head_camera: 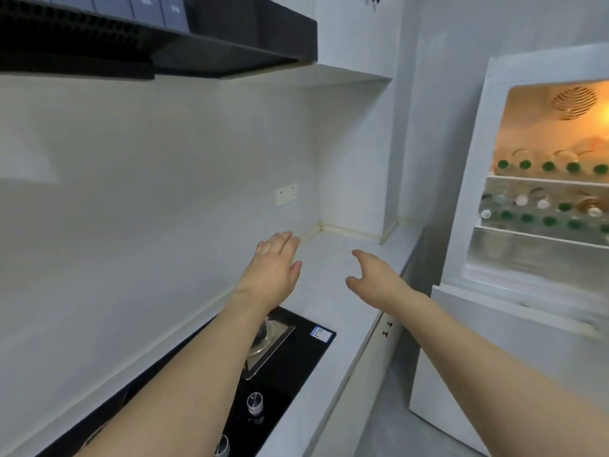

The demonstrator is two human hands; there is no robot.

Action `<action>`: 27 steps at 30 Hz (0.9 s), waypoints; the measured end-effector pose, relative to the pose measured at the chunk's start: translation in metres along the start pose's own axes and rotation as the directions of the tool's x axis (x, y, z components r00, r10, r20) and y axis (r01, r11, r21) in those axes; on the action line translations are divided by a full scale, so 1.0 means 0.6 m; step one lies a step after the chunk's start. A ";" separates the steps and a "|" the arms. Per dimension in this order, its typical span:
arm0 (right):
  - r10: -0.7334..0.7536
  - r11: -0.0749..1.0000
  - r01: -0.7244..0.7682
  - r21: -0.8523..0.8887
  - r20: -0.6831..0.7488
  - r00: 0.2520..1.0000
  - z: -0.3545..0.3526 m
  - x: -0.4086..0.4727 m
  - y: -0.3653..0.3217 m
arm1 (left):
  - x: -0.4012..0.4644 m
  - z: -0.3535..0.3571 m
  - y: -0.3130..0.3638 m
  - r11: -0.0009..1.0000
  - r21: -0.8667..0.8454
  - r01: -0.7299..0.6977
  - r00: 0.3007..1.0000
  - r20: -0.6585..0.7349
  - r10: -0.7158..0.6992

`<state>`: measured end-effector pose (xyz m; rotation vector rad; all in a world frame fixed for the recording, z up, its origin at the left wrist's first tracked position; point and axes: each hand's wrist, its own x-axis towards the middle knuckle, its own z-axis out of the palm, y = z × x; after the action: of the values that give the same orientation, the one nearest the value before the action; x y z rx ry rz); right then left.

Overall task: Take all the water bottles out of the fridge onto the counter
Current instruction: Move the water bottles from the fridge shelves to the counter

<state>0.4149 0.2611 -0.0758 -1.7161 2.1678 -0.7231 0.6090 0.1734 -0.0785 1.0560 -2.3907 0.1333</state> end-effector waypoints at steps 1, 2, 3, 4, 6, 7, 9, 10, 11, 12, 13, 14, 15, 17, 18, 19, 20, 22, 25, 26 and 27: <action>0.020 1.000 -0.020 0.000 -0.013 1.000 -0.014 0.000 0.023 | 0.019 0.011 0.021 0.999 -0.018 -0.029 1.000 0.004 0.029; 0.035 0.999 -0.035 0.003 -0.024 0.999 -0.026 -0.001 0.040 | 0.035 0.022 0.038 0.998 -0.038 -0.050 0.999 0.012 0.051; 0.050 0.999 -0.050 0.008 -0.034 0.998 -0.035 -0.003 0.054 | 0.046 0.031 0.051 0.996 -0.054 -0.068 0.997 0.017 0.069; 0.076 0.997 -0.075 0.012 -0.046 0.996 -0.046 -0.005 0.072 | 0.062 0.046 0.068 0.993 -0.072 -0.092 0.995 0.026 0.094; 0.122 0.992 -0.122 0.017 -0.069 0.990 -0.062 -0.008 0.104 | 0.087 0.074 0.095 0.988 -0.104 -0.118 0.991 0.051 0.123; 0.146 0.989 -0.145 0.023 -0.079 0.986 -0.070 -0.008 0.121 | 0.100 0.088 0.109 0.985 -0.120 -0.127 0.989 0.064 0.136; 0.178 0.984 -0.177 0.029 -0.088 0.980 -0.085 -0.007 0.147 | 0.123 0.110 0.129 0.979 -0.145 -0.146 0.984 0.083 0.159; 0.195 0.981 -0.193 0.030 -0.097 0.976 -0.094 -0.005 0.160 | 0.136 0.121 0.139 0.975 -0.156 -0.158 0.981 0.091 0.173; 0.218 0.976 -0.216 0.032 -0.111 0.970 -0.104 -0.003 0.174 | 0.151 0.134 0.149 0.970 -0.169 -0.174 0.977 0.093 0.192; 0.239 0.971 -0.236 0.037 -0.125 0.963 -0.113 0.001 0.188 | 0.167 0.147 0.160 0.965 -0.181 -0.192 0.973 0.092 0.211; 0.250 0.968 -0.247 0.044 -0.140 0.958 -0.122 0.005 0.200 | 0.181 0.156 0.169 0.960 -0.190 -0.204 0.971 0.087 0.224; 0.263 0.965 -0.259 0.049 -0.155 0.952 -0.130 0.011 0.214 | 0.197 0.166 0.178 0.955 -0.199 -0.219 0.967 0.084 0.239; 0.279 0.960 -0.274 0.050 -0.171 0.945 -0.137 0.019 0.229 | 0.215 0.178 0.188 0.949 -0.207 -0.237 0.963 0.077 0.257; 0.310 0.951 -0.306 0.049 -0.191 0.931 -0.150 0.038 0.258 | 0.250 0.198 0.204 0.937 -0.226 -0.266 0.954 0.076 0.289; 0.321 0.947 -0.318 0.048 -0.202 0.925 -0.157 0.051 0.272 | 0.270 0.208 0.212 0.931 -0.234 -0.279 0.949 0.078 0.304; 0.329 0.944 -0.326 0.051 -0.213 0.920 -0.165 0.065 0.285 | 0.291 0.218 0.219 0.925 -0.242 -0.291 0.945 0.078 0.318; 0.342 0.939 -0.338 0.054 -0.226 0.912 -0.174 0.078 0.295 | 0.313 0.228 0.226 0.919 -0.252 -0.303 0.941 0.074 0.331; 0.363 0.931 -0.361 0.053 -0.250 0.898 -0.190 0.105 0.315 | 0.357 0.245 0.240 0.907 -0.272 -0.323 0.932 0.074 0.354; 0.398 0.916 -0.396 0.062 -0.270 0.877 -0.212 0.152 0.347 | 0.422 0.272 0.262 0.888 -0.283 -0.362 0.914 0.081 0.398; 0.407 0.911 -0.406 0.064 -0.278 0.870 -0.221 0.165 0.355 | 0.441 0.276 0.269 0.882 -0.286 -0.373 0.909 0.079 0.410; 0.415 0.908 -0.414 0.066 -0.286 0.864 -0.230 0.180 0.364 | 0.461 0.282 0.276 0.877 -0.292 -0.382 0.905 0.077 0.419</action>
<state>0.1378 0.2225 -0.0701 -1.1224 2.6121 -0.8991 0.2648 0.0558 -0.0678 0.4446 -2.6320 -0.1256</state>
